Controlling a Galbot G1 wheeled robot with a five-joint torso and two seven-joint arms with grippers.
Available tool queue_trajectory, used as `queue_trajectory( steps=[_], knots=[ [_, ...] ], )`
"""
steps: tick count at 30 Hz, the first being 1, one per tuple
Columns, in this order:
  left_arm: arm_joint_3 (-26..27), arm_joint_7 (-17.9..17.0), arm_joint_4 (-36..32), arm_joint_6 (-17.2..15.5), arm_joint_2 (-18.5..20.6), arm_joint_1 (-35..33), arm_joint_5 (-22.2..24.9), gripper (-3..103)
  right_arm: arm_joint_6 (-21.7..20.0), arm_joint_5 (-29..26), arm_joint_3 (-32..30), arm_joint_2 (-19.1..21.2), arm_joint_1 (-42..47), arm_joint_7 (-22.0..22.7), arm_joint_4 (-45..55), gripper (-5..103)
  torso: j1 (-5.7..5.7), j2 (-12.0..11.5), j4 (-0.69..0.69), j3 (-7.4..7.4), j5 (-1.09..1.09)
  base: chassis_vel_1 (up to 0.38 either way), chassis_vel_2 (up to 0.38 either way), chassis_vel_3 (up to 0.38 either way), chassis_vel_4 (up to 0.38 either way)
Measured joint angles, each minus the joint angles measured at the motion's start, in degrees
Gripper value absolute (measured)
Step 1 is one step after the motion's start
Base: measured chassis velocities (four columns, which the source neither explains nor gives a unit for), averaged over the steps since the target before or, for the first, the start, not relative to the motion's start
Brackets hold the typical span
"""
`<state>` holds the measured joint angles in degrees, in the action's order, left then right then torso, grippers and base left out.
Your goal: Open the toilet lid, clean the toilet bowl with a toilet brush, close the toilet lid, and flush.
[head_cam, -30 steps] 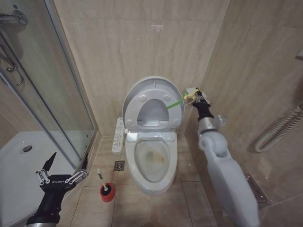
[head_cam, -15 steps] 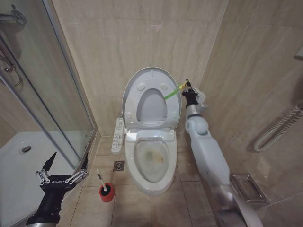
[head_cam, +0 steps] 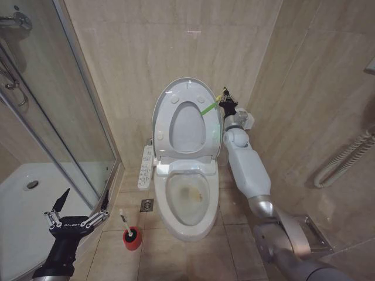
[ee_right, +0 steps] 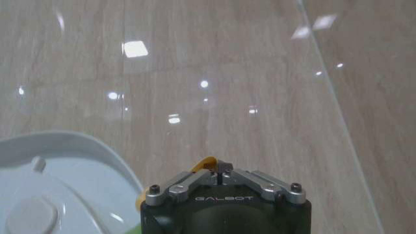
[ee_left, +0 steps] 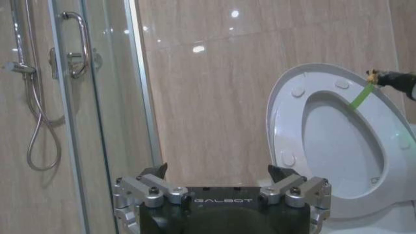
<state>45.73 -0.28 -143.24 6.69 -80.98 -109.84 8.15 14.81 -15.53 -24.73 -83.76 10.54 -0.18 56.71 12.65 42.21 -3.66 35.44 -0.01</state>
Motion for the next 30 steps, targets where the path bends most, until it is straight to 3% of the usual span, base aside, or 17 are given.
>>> queue_trajectory(
  steps=[9, 17, 18, 25, 26, 30],
  knots=[
    [0.00, 0.00, 0.00, 0.00, 0.00, 0.00, 0.00, 100, -0.51, 0.43, 1.12, 0.70, 0.13, 0.23, -0.30, 0, 0.00, 0.00, -0.02, 0.00, 0.01, 0.000, 0.000, 0.000, 0.000],
    [0.00, 0.00, 0.00, 0.00, 0.00, 0.00, 0.00, 100, -5.34, -3.02, 3.25, 4.08, 2.30, 2.37, 7.23, 0, 0.00, 0.00, 0.02, 0.00, 0.01, 0.000, 0.000, 0.000, 0.000],
    [0.00, 0.00, 0.00, 0.00, 0.00, 0.00, 0.00, 100, -6.59, -4.23, 3.74, 4.85, 3.37, 2.82, 9.34, 9, 0.00, 0.00, -0.01, 0.00, 0.01, 0.000, 0.000, 0.000, 0.000],
    [0.00, 0.00, 0.00, 0.00, 0.00, 0.00, 0.00, 100, -11.36, -8.50, 4.86, 7.01, 10.59, 4.26, 18.06, 9, 0.00, 0.00, -0.02, -0.01, 0.01, 0.000, 0.000, 0.000, 0.000],
    [0.00, 0.00, 0.00, 0.00, 0.00, 0.00, 0.00, 100, -12.25, -9.10, 4.92, 7.61, 12.56, 4.49, 19.95, 36, 0.00, 0.00, -0.05, 0.00, 0.01, 0.000, 0.000, 0.000, 0.000],
    [0.00, 0.00, 0.00, 0.00, 0.00, 0.00, 0.00, 100, -14.13, -10.14, 5.16, 9.15, 16.94, 5.04, 24.66, 36, 0.00, 0.00, 0.01, 0.00, 0.02, 0.000, 0.000, 0.000, 0.000]
  ],
)
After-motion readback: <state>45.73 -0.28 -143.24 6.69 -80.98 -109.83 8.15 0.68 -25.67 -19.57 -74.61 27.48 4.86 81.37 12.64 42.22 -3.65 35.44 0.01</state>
